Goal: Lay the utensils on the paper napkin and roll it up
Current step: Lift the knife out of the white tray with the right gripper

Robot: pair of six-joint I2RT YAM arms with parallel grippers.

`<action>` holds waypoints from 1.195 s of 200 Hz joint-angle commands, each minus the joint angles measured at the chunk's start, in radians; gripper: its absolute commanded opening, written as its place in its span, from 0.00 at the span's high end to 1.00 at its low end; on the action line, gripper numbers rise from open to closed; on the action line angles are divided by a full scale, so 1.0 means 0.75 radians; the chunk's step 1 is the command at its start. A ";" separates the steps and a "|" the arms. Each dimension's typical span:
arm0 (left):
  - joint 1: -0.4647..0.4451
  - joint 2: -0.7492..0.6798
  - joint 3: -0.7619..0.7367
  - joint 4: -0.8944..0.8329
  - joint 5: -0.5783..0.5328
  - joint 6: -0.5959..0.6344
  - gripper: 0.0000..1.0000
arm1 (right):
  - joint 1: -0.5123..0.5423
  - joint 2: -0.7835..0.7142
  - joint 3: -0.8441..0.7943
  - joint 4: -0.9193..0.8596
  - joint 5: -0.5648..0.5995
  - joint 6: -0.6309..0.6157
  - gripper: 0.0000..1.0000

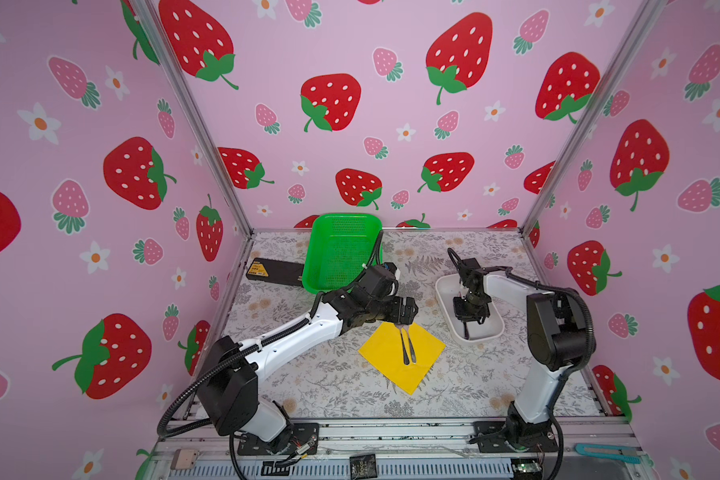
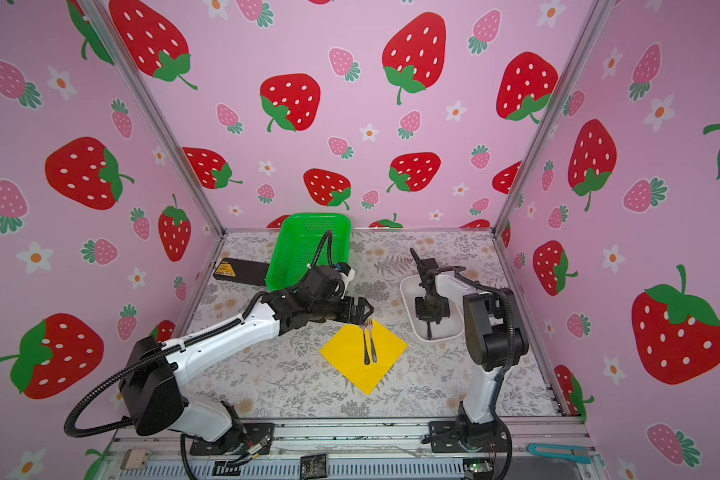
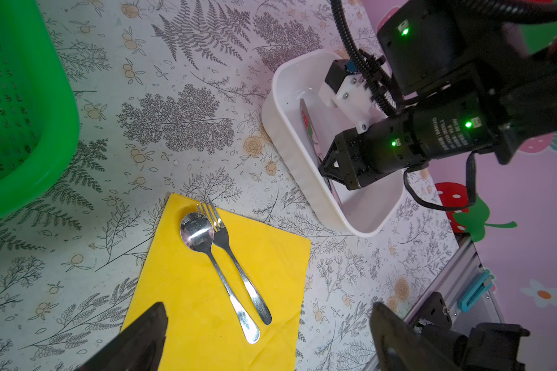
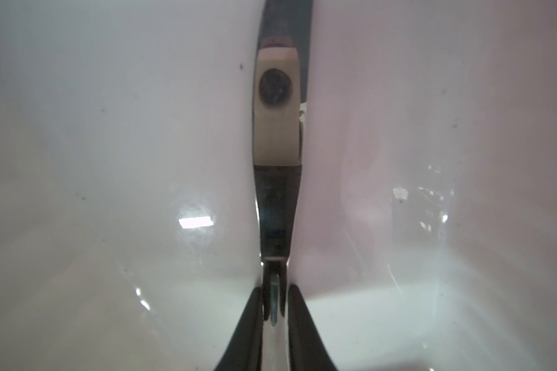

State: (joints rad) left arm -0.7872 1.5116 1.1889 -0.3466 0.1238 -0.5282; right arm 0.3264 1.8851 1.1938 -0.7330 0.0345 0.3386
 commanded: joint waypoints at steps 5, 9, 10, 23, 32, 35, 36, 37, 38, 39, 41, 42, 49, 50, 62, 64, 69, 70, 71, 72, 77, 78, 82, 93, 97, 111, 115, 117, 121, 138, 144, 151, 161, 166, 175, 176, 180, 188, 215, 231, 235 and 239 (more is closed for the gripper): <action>0.006 -0.038 -0.002 0.004 0.002 -0.012 0.01 | 0.007 0.184 -0.100 -0.062 0.000 -0.032 0.83; 0.005 -0.040 -0.002 0.002 0.002 -0.013 0.01 | 0.007 0.187 -0.099 -0.063 -0.002 -0.032 0.83; 0.005 -0.040 -0.002 0.002 0.002 -0.012 0.01 | 0.007 0.188 -0.098 -0.062 -0.003 -0.032 0.83; 0.006 -0.047 -0.004 -0.003 -0.003 -0.014 0.01 | 0.007 0.188 -0.102 -0.054 -0.010 -0.032 0.83; 0.006 -0.052 -0.010 -0.001 -0.006 -0.020 0.01 | 0.007 0.188 -0.103 -0.053 -0.008 -0.031 0.83; 0.005 -0.057 -0.014 0.004 -0.006 -0.023 0.01 | 0.007 0.188 -0.104 -0.050 -0.006 -0.030 0.84; 0.006 -0.057 -0.014 0.004 -0.007 -0.023 0.01 | 0.007 0.186 -0.103 -0.050 -0.005 -0.029 0.85; 0.006 -0.056 -0.014 0.004 -0.006 -0.024 0.01 | 0.007 0.185 -0.103 -0.050 -0.005 -0.029 0.85; 0.005 -0.058 -0.015 0.004 -0.006 -0.024 0.01 | 0.007 0.185 -0.104 -0.049 -0.004 -0.028 0.85; 0.005 -0.059 -0.016 0.005 -0.007 -0.025 0.01 | 0.007 0.186 -0.103 -0.048 -0.004 -0.028 0.86; 0.005 -0.060 -0.018 0.006 -0.007 -0.026 0.01 | 0.007 0.183 -0.105 -0.046 -0.002 -0.028 0.87; 0.003 -0.060 -0.019 0.007 -0.007 -0.026 0.01 | 0.007 0.183 -0.105 -0.046 -0.002 -0.028 0.87; 0.006 -0.064 -0.022 0.008 -0.008 -0.026 0.01 | 0.007 0.178 -0.100 -0.045 0.003 -0.026 0.88; 0.006 -0.064 -0.022 0.008 -0.010 -0.026 0.01 | 0.007 0.176 -0.099 -0.044 0.004 -0.025 0.89; 0.007 -0.066 -0.020 0.005 -0.009 -0.027 0.01 | 0.007 0.158 -0.087 -0.040 0.013 -0.020 0.90; 0.007 -0.066 -0.019 0.004 -0.010 -0.026 0.01 | 0.007 0.153 -0.084 -0.041 0.014 -0.020 0.90; 0.005 -0.065 -0.018 0.003 -0.008 -0.026 0.01 | 0.007 0.138 -0.074 -0.042 0.014 -0.020 0.91; 0.006 -0.065 -0.018 0.002 -0.008 -0.026 0.01 | 0.007 0.138 -0.074 -0.042 0.014 -0.020 0.91; 0.006 -0.064 -0.018 0.002 -0.009 -0.026 0.01 | 0.008 0.136 -0.072 -0.041 0.014 -0.020 0.91; 0.006 -0.064 -0.018 0.002 -0.009 -0.026 0.01 | 0.007 0.131 -0.071 -0.041 0.014 -0.020 0.91; 0.006 -0.067 -0.016 0.002 -0.008 -0.026 0.01 | 0.007 0.115 -0.060 -0.041 0.016 -0.018 0.91; 0.006 -0.067 -0.016 0.002 -0.009 -0.026 0.01 | 0.006 0.112 -0.058 -0.041 0.016 -0.018 0.91; 0.006 -0.067 -0.015 0.002 -0.008 -0.026 0.01 | 0.007 0.098 -0.051 -0.042 0.017 -0.017 0.92; 0.005 -0.066 -0.012 0.004 -0.005 -0.026 0.01 | 0.005 0.050 -0.030 -0.048 0.025 -0.012 0.92; 0.006 -0.067 -0.012 0.002 -0.005 -0.025 0.01 | 0.003 0.031 -0.018 -0.051 0.025 -0.012 0.92; 0.006 -0.068 -0.014 0.004 -0.001 -0.028 0.01 | -0.003 -0.032 0.015 -0.073 0.011 -0.008 0.92; 0.006 -0.066 -0.014 0.005 -0.002 -0.030 0.01 | -0.006 -0.044 0.021 -0.076 0.008 -0.009 0.92; 0.006 -0.067 -0.014 0.004 -0.002 -0.030 0.01 | -0.007 -0.052 0.025 -0.079 0.005 -0.010 0.92; 0.006 -0.067 -0.013 0.004 -0.003 -0.030 0.01 | -0.011 -0.065 0.030 -0.084 0.001 -0.009 0.92; 0.006 -0.067 -0.016 0.009 0.004 -0.034 0.01 | -0.022 -0.109 0.058 -0.122 -0.028 -0.023 0.92; 0.005 -0.066 -0.018 0.013 0.006 -0.035 0.01 | -0.025 -0.117 0.073 -0.143 -0.041 -0.031 0.92; 0.006 -0.068 -0.020 0.014 0.007 -0.038 0.01 | -0.027 -0.124 0.079 -0.161 -0.044 -0.037 0.92; 0.006 -0.068 -0.024 0.017 0.010 -0.040 0.01 | -0.028 -0.135 0.087 -0.185 -0.048 -0.047 0.92; 0.006 -0.069 -0.024 0.015 0.009 -0.040 0.01 | -0.028 -0.141 0.089 -0.192 -0.047 -0.050 0.92; 0.006 -0.072 -0.024 0.016 0.010 -0.041 0.01 | -0.030 -0.154 0.091 -0.203 -0.046 -0.055 0.92; 0.006 -0.071 -0.024 0.016 0.009 -0.042 0.01 | -0.030 -0.155 0.092 -0.204 -0.046 -0.056 0.92; 0.006 -0.071 -0.024 0.016 0.009 -0.042 0.01 | -0.030 -0.160 0.095 -0.210 -0.046 -0.057 0.92; 0.006 -0.072 -0.024 0.019 0.009 -0.042 0.01 | -0.030 -0.172 0.101 -0.218 -0.045 -0.059 0.92; 0.006 -0.077 -0.027 0.024 0.008 -0.048 0.01 | -0.032 -0.207 0.132 -0.245 -0.050 -0.059 0.92; 0.006 -0.079 -0.033 0.028 0.007 -0.052 0.01 | -0.031 -0.230 0.171 -0.277 -0.065 -0.065 0.92; 0.006 -0.081 -0.033 0.029 0.007 -0.053 0.01 | -0.031 -0.236 0.180 -0.283 -0.072 -0.068 0.92; 0.005 -0.081 -0.036 0.030 0.007 -0.055 0.01 | -0.032 -0.246 0.190 -0.289 -0.081 -0.072 0.92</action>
State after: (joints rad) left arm -0.7872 1.4815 1.1702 -0.3393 0.1242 -0.5549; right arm 0.3092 1.7535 1.2831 -0.8803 0.0029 0.3119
